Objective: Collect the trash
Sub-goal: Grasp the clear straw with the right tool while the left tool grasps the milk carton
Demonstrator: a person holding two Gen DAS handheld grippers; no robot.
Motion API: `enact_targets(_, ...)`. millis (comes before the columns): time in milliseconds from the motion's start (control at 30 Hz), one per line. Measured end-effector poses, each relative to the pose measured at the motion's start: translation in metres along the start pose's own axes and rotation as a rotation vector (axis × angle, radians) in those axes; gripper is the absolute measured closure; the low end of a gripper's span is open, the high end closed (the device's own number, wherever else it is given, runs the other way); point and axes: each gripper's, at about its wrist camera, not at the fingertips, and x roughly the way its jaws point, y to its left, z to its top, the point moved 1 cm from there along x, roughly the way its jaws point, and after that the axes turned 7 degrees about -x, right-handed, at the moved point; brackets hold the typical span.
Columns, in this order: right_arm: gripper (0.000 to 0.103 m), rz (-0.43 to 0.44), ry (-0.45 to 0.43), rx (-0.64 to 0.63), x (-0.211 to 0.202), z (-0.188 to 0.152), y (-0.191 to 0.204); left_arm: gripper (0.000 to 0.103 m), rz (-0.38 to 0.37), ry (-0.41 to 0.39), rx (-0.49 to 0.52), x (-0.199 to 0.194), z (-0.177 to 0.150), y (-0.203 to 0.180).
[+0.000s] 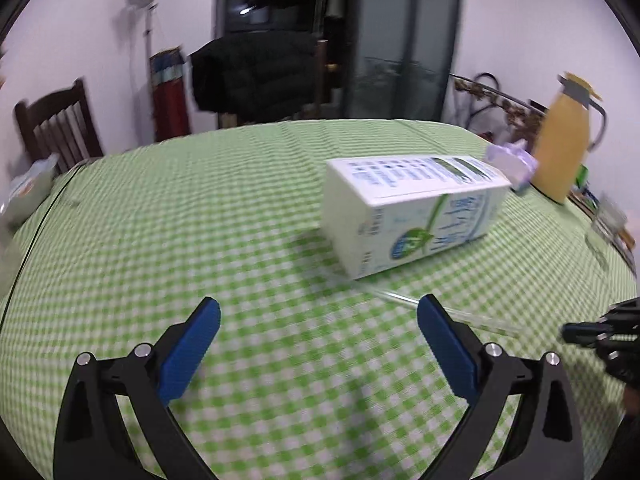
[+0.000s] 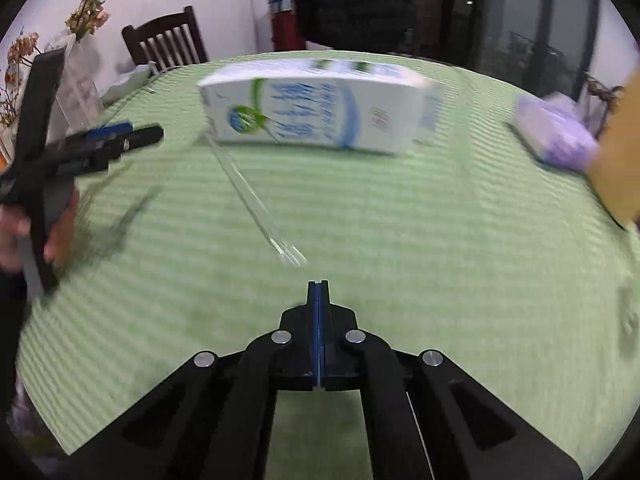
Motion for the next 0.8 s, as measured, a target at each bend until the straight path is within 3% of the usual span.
enact_targets(133, 0.103, -0.049, -0.015, 0.090, -0.023, -0.027, -0.037, 0.007, -0.003, 0.043, 0.063, 0.011, 0.017, -0.009)
enact_targets(200, 0.103, -0.053, -0.027, 0.123, -0.035, -0.036, -0.050, 0.007, -0.046, 0.052, 0.114, 0.016, 0.037, -0.014)
enact_targets(267, 0.103, -0.059, -0.037, 0.123, -0.040, -0.039, -0.050, 0.007, -0.099, 0.090, 0.191, 0.029, 0.052, -0.020)
enact_targets(367, 0.103, -0.055, -0.063, 0.101, -0.050, -0.045, -0.044, 0.007, -0.092, 0.082, 0.297, 0.047, 0.064, -0.024)
enact_targets(433, 0.103, -0.051, -0.081, 0.094, -0.055, -0.046, -0.039, 0.007, -0.154, 0.096, 0.338, 0.060, 0.071, -0.020)
enact_targets(467, 0.099, -0.052, -0.082, 0.095, -0.057, -0.047, -0.039, 0.007, -0.195, 0.118, 0.337, 0.066, 0.073, -0.017)
enact_targets(533, 0.073, -0.062, -0.073, 0.100, -0.058, -0.047, -0.037, 0.007, -0.288, 0.168, 0.331, 0.076, 0.078, -0.013)
enact_targets(567, 0.049, -0.071, -0.068, 0.103, -0.058, -0.046, -0.038, 0.007, -0.335, 0.192, 0.330, 0.082, 0.079, -0.013)
enact_targets(600, 0.040, -0.087, -0.067, 0.104, -0.057, -0.045, -0.037, 0.007, -0.367, 0.208, 0.332, 0.086, 0.079, -0.014)
enact_targets(667, 0.040, -0.103, -0.068, 0.098, -0.055, -0.041, -0.034, 0.007, -0.416, 0.230, 0.352, 0.099, 0.077, -0.021)
enact_targets(800, 0.040, -0.104, -0.055, 0.089, -0.041, -0.027, -0.023, 0.008, -0.405, 0.205, 0.319, 0.118, 0.068, -0.023)
